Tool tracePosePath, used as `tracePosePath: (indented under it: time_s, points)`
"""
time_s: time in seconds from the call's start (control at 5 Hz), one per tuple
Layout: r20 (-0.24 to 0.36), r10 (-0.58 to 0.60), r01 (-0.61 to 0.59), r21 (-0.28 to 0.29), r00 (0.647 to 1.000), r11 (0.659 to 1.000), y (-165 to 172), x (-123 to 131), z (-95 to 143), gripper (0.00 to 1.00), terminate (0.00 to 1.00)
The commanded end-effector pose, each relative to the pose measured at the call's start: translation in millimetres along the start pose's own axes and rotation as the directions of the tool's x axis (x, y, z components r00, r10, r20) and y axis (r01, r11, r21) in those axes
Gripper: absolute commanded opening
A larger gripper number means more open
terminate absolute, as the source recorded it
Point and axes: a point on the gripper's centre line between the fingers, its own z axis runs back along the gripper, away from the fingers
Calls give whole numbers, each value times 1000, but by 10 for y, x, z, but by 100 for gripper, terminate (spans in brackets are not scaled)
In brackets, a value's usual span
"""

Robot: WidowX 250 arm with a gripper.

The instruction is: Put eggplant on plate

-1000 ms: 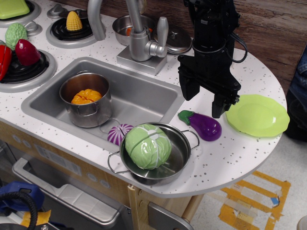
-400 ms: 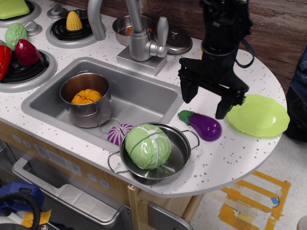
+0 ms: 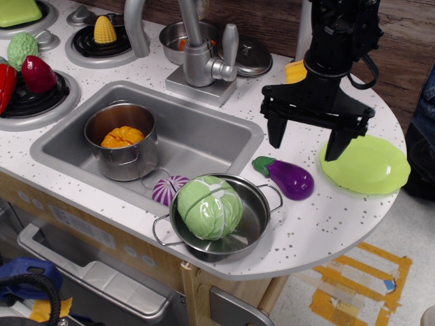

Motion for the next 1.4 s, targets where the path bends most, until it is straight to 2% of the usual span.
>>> tracePosePath:
  time_s: [0.0,0.4,1.2]
  points:
    - [72,210,-204,-74,975,976,1,76,105,100,0]
    - [73,324,-318,-89,943,944,-13,-34,-64,100,0]
    - [40,323,-316,-127,945,940,29,-27,-357,100,0]
